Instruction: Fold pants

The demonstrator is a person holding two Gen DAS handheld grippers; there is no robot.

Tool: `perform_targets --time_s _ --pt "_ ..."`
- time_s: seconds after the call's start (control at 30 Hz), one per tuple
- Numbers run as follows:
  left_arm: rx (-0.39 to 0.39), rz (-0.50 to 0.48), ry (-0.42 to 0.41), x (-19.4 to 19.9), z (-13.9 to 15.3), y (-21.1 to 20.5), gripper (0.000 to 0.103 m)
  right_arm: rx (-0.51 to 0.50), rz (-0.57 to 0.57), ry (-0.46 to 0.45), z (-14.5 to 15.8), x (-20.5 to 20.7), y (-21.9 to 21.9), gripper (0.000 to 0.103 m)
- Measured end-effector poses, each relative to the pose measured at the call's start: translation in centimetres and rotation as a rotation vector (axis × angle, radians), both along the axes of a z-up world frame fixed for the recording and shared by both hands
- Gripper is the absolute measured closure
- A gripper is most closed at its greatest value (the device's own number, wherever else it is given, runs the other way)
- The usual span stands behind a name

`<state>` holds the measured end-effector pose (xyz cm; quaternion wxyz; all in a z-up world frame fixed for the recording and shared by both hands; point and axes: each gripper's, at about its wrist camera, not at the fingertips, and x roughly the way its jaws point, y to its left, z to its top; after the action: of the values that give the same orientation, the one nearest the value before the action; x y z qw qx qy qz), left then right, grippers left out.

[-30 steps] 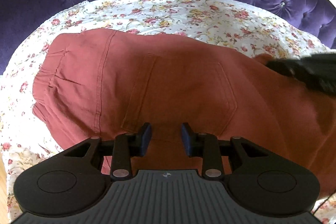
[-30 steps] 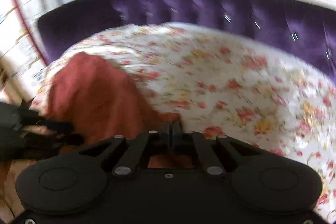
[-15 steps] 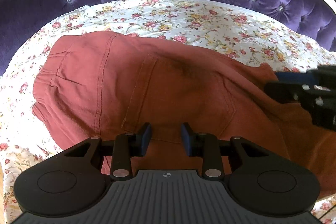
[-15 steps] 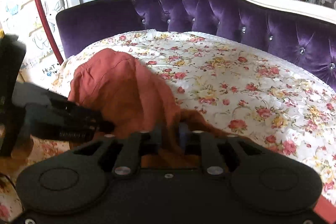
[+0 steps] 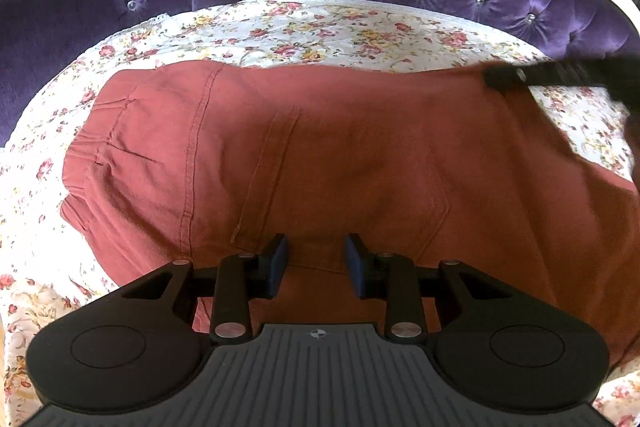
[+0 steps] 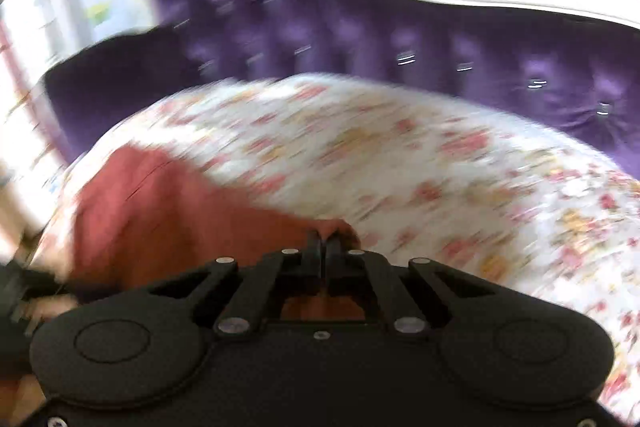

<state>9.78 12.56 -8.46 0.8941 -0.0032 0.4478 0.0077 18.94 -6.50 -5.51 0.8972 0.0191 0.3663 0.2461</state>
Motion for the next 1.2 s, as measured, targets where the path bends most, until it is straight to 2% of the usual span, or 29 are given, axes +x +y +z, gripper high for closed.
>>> perform_targets --time_s 0.07,0.2,0.33,0.37,0.4,0.43,0.47,0.57,0.7,0.77,0.87,0.93,0.97,1.0,1.07,1.2 --pt "0.006 -0.007 -0.002 0.0 0.0 -0.1 0.072 0.006 -0.018 0.037 -0.9 1.8 0.0 0.098" --pt "0.004 -0.013 -0.004 -0.1 0.1 -0.1 0.072 -0.053 -0.014 0.07 -3.4 3.1 1.1 0.098" --pt "0.004 -0.018 0.0 -0.2 0.2 -0.1 0.072 0.002 -0.032 0.073 -3.9 2.8 0.2 0.097" --pt "0.011 -0.024 0.005 -0.2 0.3 -0.1 0.072 0.003 -0.031 0.067 -3.6 2.7 -0.1 0.095" --pt "0.021 -0.031 0.014 -0.2 0.4 -0.2 0.072 0.018 -0.046 0.05 -3.0 2.3 -0.7 0.079" --pt "0.031 -0.039 0.026 -0.3 0.6 -0.2 0.072 0.033 -0.065 0.034 -2.2 2.0 -1.3 0.068" --pt "0.038 -0.046 0.036 -0.5 0.7 -0.2 0.072 0.045 -0.085 0.013 -1.4 1.5 -2.0 0.068" --pt "0.026 -0.045 0.062 -0.9 0.9 0.5 0.072 0.045 -0.073 -0.022 0.6 -1.1 -3.9 0.068" --pt "-0.001 -0.004 0.1 -1.0 1.1 2.0 0.072 -0.017 0.073 -0.014 1.3 -7.1 -4.4 0.068" --pt "0.012 0.019 0.113 -1.0 1.0 2.5 0.072 -0.036 0.157 0.005 0.7 -10.1 -3.9 0.069" --pt "-0.012 0.036 0.123 -0.8 1.1 3.2 0.072 -0.133 0.267 0.015 -1.1 -15.0 -2.2 0.072" --pt "-0.001 0.047 0.124 -0.7 1.2 3.1 0.072 -0.173 0.37 0.031 -2.2 -18.3 -1.1 0.081" --pt "0.006 0.052 0.124 -0.7 1.2 3.0 0.072 -0.189 0.402 0.037 -2.6 -19.5 -0.6 0.081" --pt "0.01 0.055 0.124 -0.6 1.2 2.9 0.072 -0.218 0.425 0.011 -2.8 -21.0 -0.1 0.077" --pt "0.018 0.061 0.124 -0.7 1.2 2.8 0.072 -0.249 0.432 -0.04 -2.3 -22.3 0.2 0.083" --pt "0.035 0.071 0.122 -0.6 1.3 2.4 0.072 -0.132 0.303 -0.117 0.1 -21.2 -0.5 0.083"
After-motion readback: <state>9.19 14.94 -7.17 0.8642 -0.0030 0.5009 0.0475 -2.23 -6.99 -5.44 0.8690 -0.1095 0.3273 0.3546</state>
